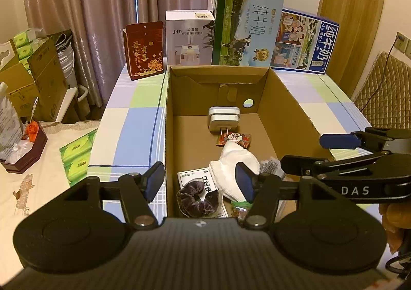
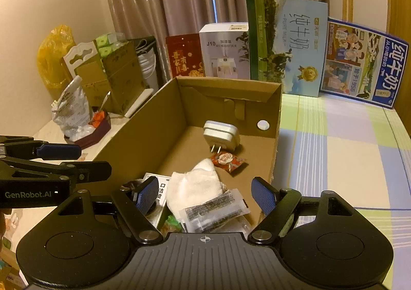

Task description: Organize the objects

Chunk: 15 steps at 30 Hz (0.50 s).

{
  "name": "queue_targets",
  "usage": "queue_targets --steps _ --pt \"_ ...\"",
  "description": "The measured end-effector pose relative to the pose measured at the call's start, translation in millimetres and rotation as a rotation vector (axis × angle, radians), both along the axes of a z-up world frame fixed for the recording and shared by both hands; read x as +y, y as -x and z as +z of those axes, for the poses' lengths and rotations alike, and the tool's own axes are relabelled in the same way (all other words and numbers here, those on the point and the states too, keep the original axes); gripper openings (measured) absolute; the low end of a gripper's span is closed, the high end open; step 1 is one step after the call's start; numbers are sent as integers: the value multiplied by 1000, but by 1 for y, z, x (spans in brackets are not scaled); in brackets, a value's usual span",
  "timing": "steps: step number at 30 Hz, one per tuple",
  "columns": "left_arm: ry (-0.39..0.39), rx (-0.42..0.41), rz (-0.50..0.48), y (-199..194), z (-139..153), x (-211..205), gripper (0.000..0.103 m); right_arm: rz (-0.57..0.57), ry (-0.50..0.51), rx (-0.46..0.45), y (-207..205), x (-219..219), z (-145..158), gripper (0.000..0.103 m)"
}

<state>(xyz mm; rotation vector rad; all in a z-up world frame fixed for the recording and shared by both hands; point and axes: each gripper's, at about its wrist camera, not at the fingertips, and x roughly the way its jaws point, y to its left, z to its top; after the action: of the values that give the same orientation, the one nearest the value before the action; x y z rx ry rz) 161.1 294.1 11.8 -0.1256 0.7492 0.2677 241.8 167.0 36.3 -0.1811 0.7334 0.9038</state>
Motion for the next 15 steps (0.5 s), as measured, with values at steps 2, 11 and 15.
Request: queue_targets --steps 2,11,15 --pt "0 -1 0 2 2 -1 58 -2 1 -4 1 -3 3 77" --pt "13 -25 15 26 19 -14 87 -14 1 -8 17 -30 21 88" --pt "6 -40 22 44 28 -30 102 -24 9 0 31 -49 29 93"
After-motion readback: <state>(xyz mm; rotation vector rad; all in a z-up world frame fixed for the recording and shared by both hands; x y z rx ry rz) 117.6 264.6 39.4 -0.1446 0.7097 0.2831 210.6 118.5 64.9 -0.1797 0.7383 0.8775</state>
